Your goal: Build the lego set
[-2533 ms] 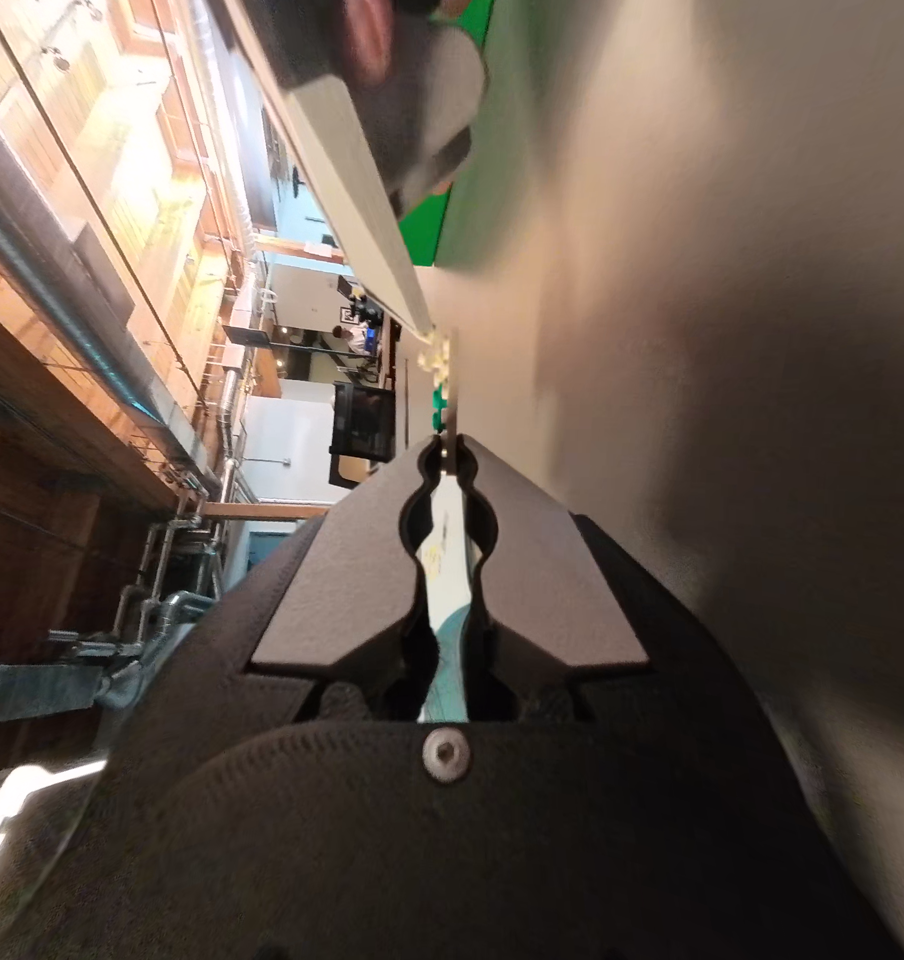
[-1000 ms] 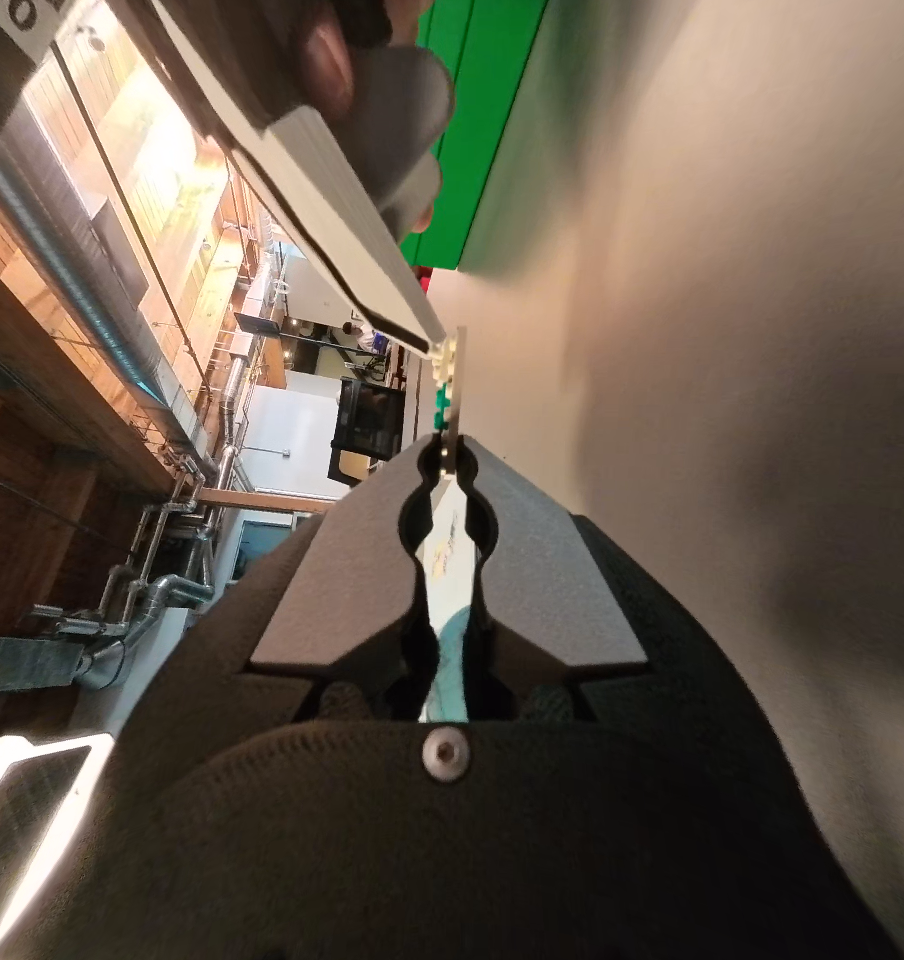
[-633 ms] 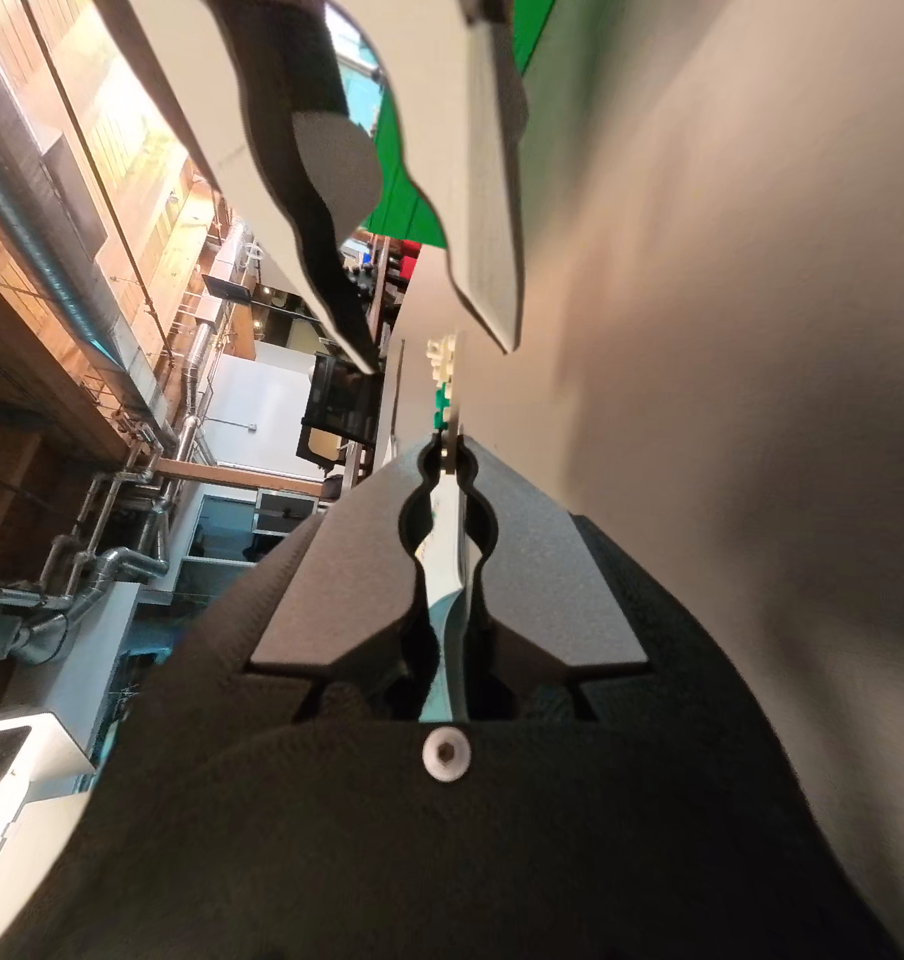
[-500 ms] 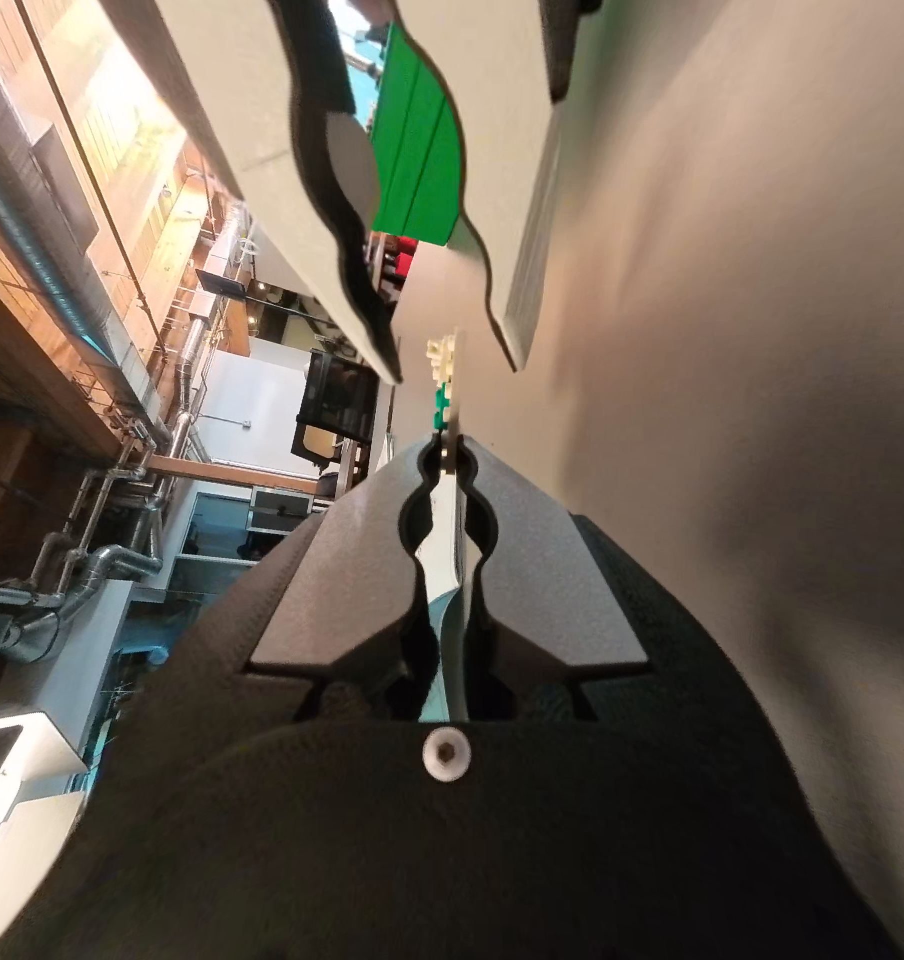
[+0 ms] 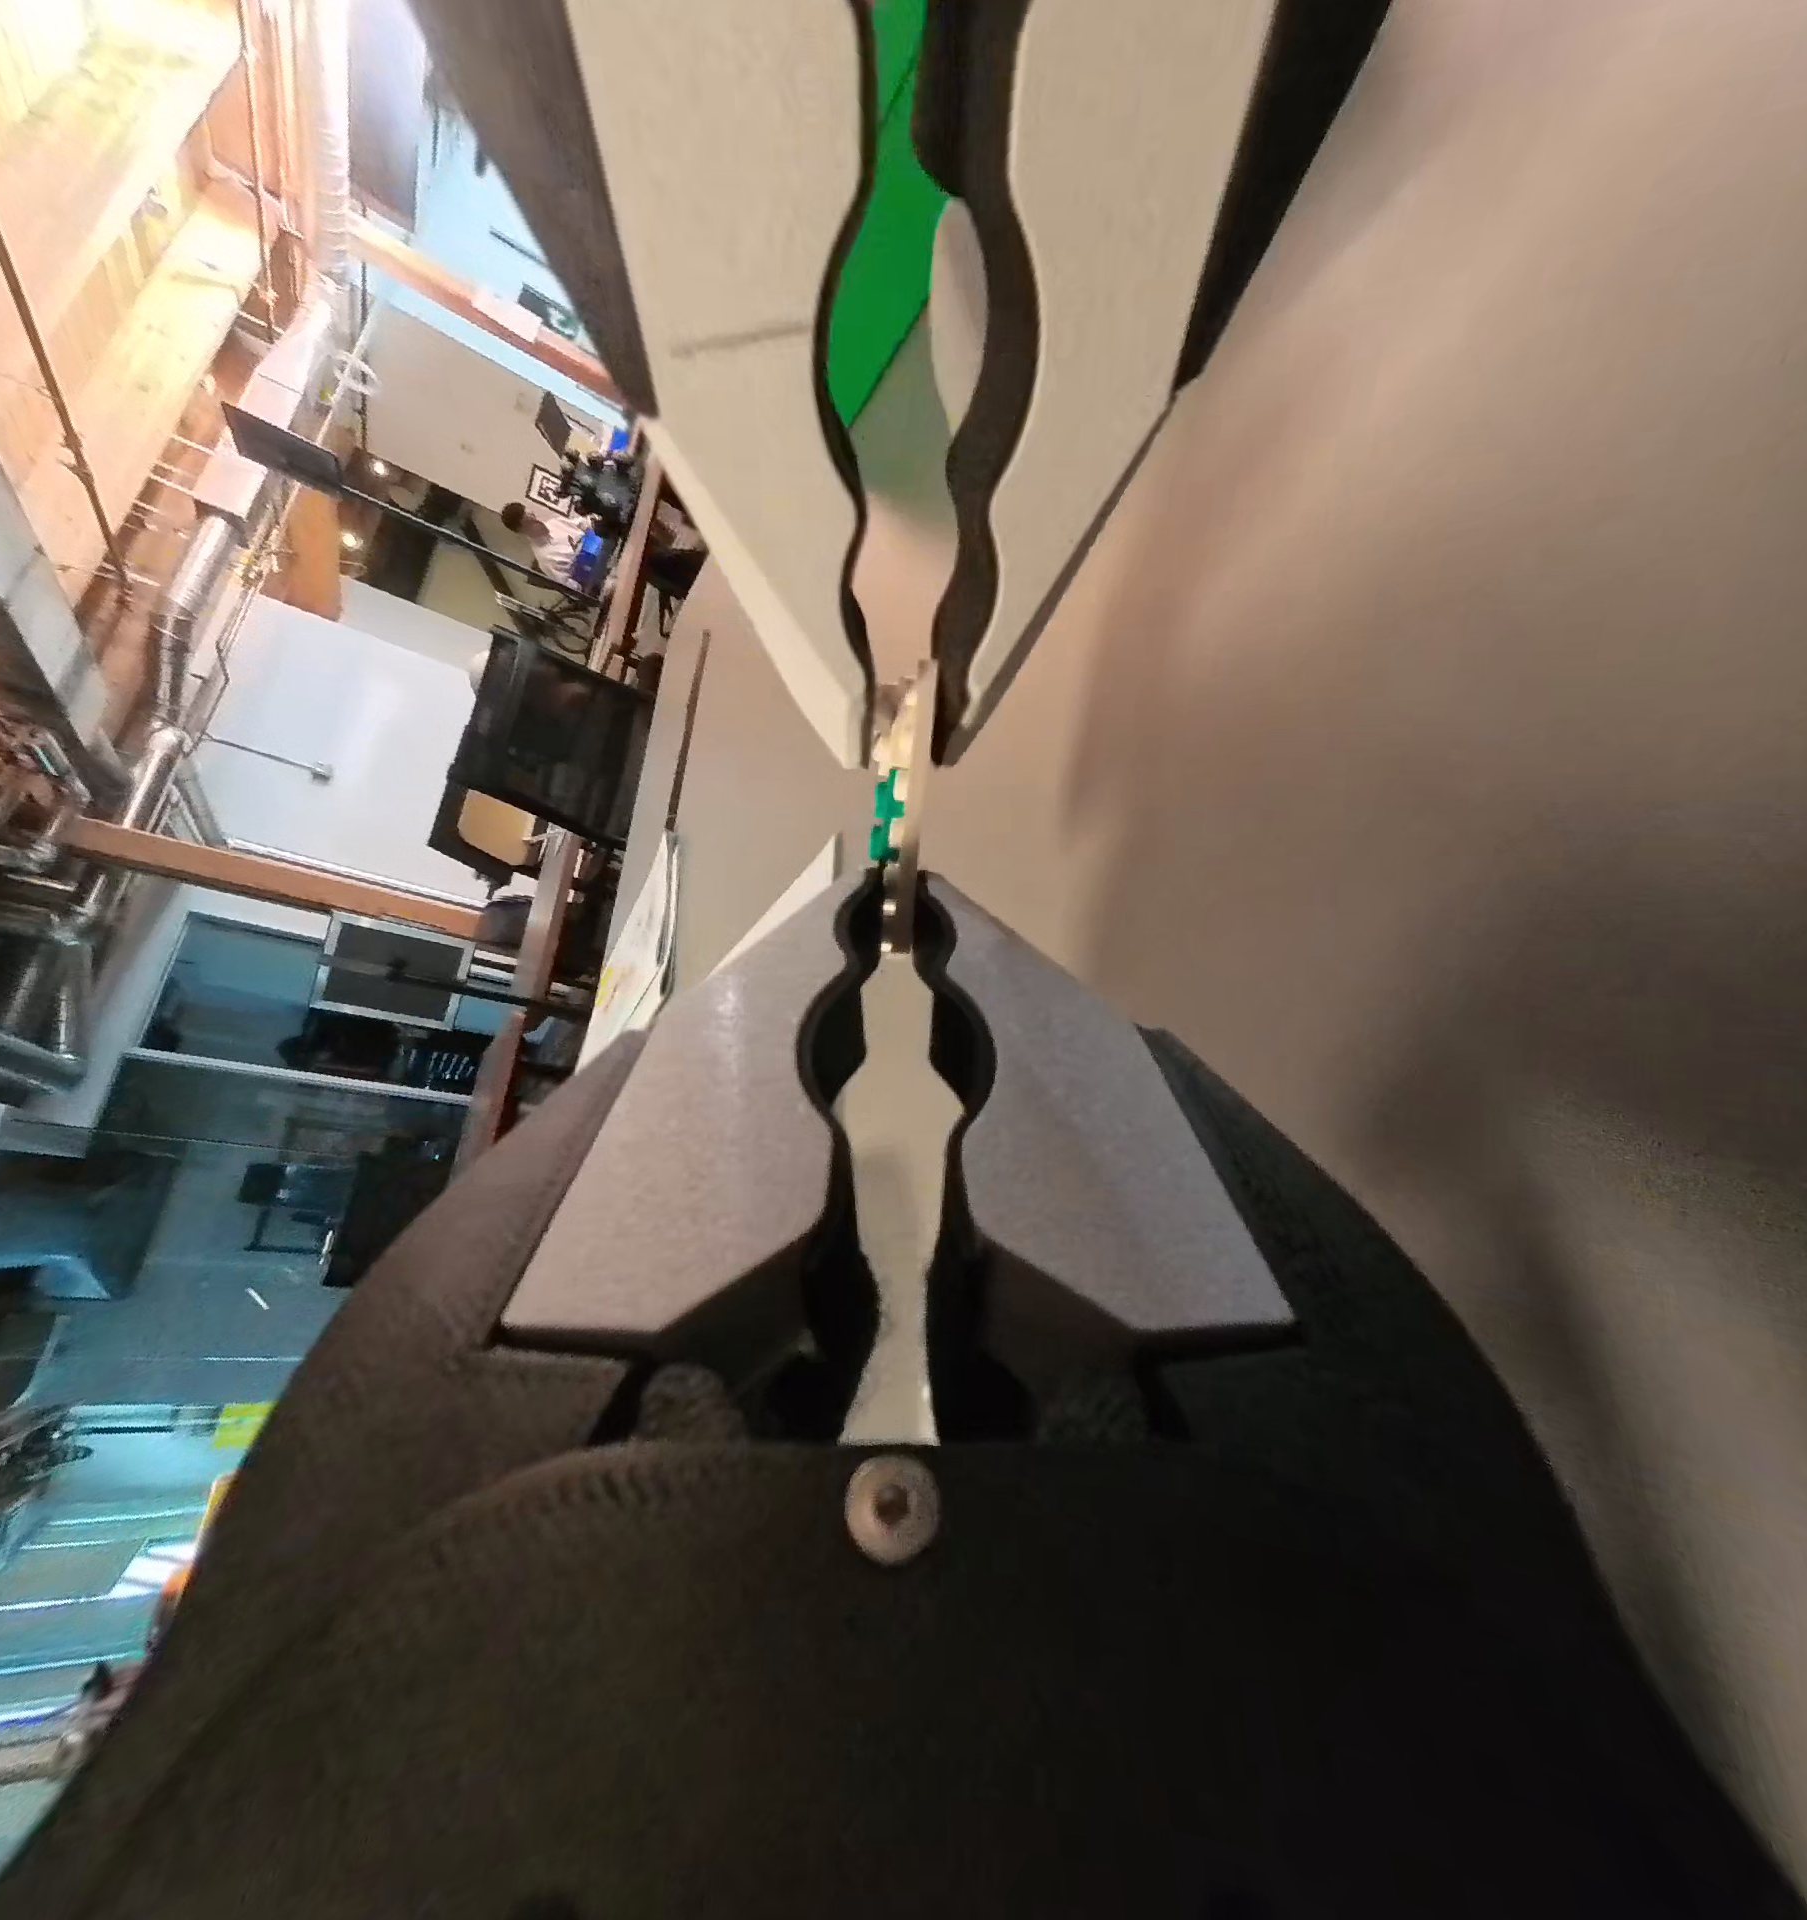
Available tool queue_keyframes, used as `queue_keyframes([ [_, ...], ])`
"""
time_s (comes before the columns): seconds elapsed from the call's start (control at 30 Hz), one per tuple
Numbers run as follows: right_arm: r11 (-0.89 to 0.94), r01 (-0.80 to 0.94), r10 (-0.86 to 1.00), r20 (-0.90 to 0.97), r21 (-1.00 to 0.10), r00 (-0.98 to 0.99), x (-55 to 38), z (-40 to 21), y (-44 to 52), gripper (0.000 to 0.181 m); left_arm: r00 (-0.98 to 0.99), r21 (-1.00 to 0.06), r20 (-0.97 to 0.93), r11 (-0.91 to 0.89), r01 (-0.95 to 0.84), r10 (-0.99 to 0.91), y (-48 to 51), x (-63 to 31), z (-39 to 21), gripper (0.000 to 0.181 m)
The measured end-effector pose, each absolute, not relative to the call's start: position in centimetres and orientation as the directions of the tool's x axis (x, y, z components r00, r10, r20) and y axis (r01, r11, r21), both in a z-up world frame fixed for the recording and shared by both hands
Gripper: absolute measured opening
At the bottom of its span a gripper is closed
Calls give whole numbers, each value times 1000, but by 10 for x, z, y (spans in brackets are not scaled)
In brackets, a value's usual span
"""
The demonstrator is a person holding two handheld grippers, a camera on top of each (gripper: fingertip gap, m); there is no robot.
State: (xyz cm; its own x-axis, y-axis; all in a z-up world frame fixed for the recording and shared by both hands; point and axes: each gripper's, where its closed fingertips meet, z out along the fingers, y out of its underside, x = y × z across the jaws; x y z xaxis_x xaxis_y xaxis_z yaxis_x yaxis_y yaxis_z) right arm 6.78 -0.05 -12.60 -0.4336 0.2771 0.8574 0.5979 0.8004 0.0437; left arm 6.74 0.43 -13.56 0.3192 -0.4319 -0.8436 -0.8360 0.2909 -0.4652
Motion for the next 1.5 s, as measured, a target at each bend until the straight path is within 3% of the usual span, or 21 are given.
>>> queue_keyframes([
  [0.1, 824, 555, 221, 836, 116, -503, 69, -131, -1, 10, 296, -444, -849, 289, -848, -437, 4, 68, -140, 4],
  [0.2, 833, 544, 234, 824, 104, -516, 67, -134, 1, 10, 285, -429, -854, 280, -859, -436, 6, 66, -143, 4],
  [0.33, 821, 567, 378, 801, -60, -463, 64, -144, 5, 14, 255, -382, -874, 260, -887, -414, 13, 60, -148, 4],
  [0.4, 801, 546, 509, 762, -247, -401, 62, -142, 4, 52, 252, -367, -886, 257, -894, -389, 15, 56, -145, 4],
  [0.5, 594, 455, 796, 565, -663, -216, 58, -117, 19, 80, 278, -389, -873, 229, -892, -400, 18, 52, -146, 4],
  [0.57, 419, 280, 904, 426, -864, -36, 55, -79, 46, 83, 279, -386, -875, 220, -896, -396, 20, 49, -147, 4],
  [0.63, 269, 62, 950, 275, -961, 146, 55, -45, 81, 81, 283, -392, -867, 211, -895, -410, 20, 49, -150, 4],
  [0.73, 194, 5, 940, 187, -981, 284, 45, -50, 129, 82, 298, -411, -845, 183, -893, -443, 20, 49, -156, 4],
  [0.83, 336, 28, 843, 313, -942, 436, 34, -58, 163, 80, 292, -396, -836, 141, -908, -465, 21, 45, -164, 4],
  [0.97, 417, -13, 739, 331, -909, 586, 28, -51, 188, 74, 297, -380, -828, 87, -921, -476, 24, 37, -171, 4],
  [1.07, 466, -3, 708, 371, -885, 601, 26, -47, 188, 69, 319, -389, -813, 47, -920, -487, 26, 35, -173, 4],
  [1.3, 474, -28, 727, 373, -880, 577, 27, -46, 181, 66, 254, -304, -842, 30, -952, -476, 26, 32, -177, 4],
  [1.5, 465, -47, 751, 366, -884, 550, 26, -47, 176, 64, 328, -400, -777, 19, -916, -537, 18, 37, -173, 18],
])
